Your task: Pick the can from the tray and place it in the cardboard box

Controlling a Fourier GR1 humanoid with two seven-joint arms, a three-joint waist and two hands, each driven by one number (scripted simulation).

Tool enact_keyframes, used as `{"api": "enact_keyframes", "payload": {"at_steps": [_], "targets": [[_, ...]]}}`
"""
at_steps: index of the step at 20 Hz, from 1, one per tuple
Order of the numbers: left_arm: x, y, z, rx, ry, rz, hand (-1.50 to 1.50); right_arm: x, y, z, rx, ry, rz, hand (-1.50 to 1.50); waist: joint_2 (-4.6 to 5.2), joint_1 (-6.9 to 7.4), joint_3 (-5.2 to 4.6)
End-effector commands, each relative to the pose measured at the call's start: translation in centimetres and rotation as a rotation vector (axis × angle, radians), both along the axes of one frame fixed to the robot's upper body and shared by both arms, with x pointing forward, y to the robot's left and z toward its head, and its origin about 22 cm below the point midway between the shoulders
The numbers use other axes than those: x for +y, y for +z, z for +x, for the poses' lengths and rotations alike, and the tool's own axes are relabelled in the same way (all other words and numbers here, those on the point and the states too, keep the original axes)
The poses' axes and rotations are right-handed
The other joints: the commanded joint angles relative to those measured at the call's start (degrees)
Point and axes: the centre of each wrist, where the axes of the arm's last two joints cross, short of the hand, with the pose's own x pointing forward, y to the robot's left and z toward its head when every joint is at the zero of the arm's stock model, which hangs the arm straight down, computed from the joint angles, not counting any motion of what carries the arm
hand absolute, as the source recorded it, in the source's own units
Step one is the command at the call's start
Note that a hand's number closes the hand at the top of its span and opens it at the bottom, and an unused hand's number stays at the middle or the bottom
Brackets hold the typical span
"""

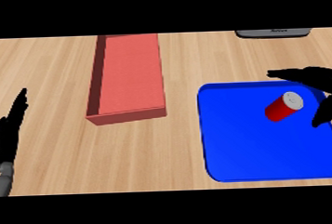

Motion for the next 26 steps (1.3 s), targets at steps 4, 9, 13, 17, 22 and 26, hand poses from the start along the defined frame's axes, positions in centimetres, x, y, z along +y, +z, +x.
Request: {"api": "enact_keyframes", "payload": {"at_steps": [4, 9, 13, 17, 22, 26], "targets": [[0.1, -1.5, -0.7, 0.004, 0.009, -0.002, 0.00, 0.0, -1.1, -0.4, 0.064, 0.058, 0.090, -1.50, -0.06, -0.33, -0.02], [-0.1, 0.3, 1.2, 0.016, 0.026, -0.007, 0.00, 1.8, 0.3, -0.1, 0.081, 0.127, 0.104, -1.50, -0.34, -1.11, -0.04], [2.2, 0.3, -0.1, 0.008, 0.021, -0.015, 0.00, 3.8, -0.4, -0.5, 0.065, 0.150, 0.139, -1.50, -0.37, -1.00, -0.06], [0.0, -0.1, -1.5, 0.010, 0.014, -0.008, 0.00, 2.8, -0.9, -2.5, 0.063, 0.118, 0.065, -1.50, -0.41, -0.77, -0.02], [0.7, 1.9, 1.7, 0.006, -0.013, -0.015, 0.00, 4.1, -0.8, -0.8, 0.091, 0.059, -0.030, -1.50, -0.13, -0.51, -0.02], [1.0, 1.1, 0.1, 0.016, 0.021, 0.008, 0.00, 5.1, -1.5, -1.6, 0.118, 0.050, -0.056, -1.50, -0.21, -0.65, -0.03]]}}
